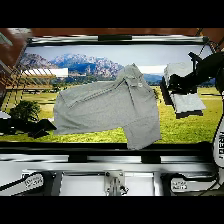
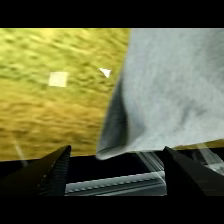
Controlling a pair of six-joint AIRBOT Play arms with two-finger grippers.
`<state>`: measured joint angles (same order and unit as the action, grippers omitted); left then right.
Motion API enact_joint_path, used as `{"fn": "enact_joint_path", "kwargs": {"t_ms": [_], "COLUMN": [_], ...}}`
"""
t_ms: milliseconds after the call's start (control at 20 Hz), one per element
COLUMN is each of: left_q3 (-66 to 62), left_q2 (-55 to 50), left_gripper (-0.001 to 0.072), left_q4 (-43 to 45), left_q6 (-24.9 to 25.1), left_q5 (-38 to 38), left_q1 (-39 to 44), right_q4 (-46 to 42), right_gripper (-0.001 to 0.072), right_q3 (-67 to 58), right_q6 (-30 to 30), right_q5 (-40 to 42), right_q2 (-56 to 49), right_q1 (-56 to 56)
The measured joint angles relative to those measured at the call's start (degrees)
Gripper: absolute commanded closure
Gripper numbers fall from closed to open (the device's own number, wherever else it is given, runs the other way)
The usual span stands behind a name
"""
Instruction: Fold the shirts.
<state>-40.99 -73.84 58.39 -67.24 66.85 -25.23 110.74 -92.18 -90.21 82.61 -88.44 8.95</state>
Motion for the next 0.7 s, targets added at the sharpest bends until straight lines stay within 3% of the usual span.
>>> {"fn": "enact_joint_path", "kwargs": {"t_ms": [100,250,300,350,400,450,500,700], "left_q3": [0.15,0.37,0.42,0.50,0.55,0.46,0.26,-1.07], "left_q2": [-0.96,-2.99,-3.58,-4.11,-4.46,-4.68,-4.83,-4.31], "left_gripper": [0.0032,0.0291,0.0430,0.0524,0.0579,0.0629,0.0668,0.0668], "left_q4": [-1.05,-1.97,-1.95,-1.81,-1.49,-1.31,-1.03,0.79], "left_q6": [0.17,0.28,0.37,0.37,0.42,0.42,0.50,1.62], "left_q5": [-0.96,-2.43,-2.86,-3.28,-3.45,-3.41,-3.13,-0.72], "left_q1": [1.46,3.74,4.50,5.14,5.66,6.01,6.27,6.82], "right_q4": [0.35,0.76,0.74,0.33,-0.26,-1.05,-1.66,-2.69], "right_gripper": [0.0303,0.0303,0.0303,0.0301,0.0269,0.0157,0.0129,0.0145], "right_q3": [0.11,0.15,0.15,0.15,0.24,0.55,1.27,6.71], "right_q6": [-0.17,-0.46,-0.46,-0.46,-0.44,-0.22,-0.04,0.44], "right_q5": [-0.11,-0.22,-0.22,-0.20,-0.17,0.00,0.11,-0.02], "right_q2": [0.00,0.00,0.00,0.00,-0.11,-0.31,-0.55,-2.08], "right_q1": [0.20,0.22,0.22,0.22,0.22,0.24,0.31,0.59]}}
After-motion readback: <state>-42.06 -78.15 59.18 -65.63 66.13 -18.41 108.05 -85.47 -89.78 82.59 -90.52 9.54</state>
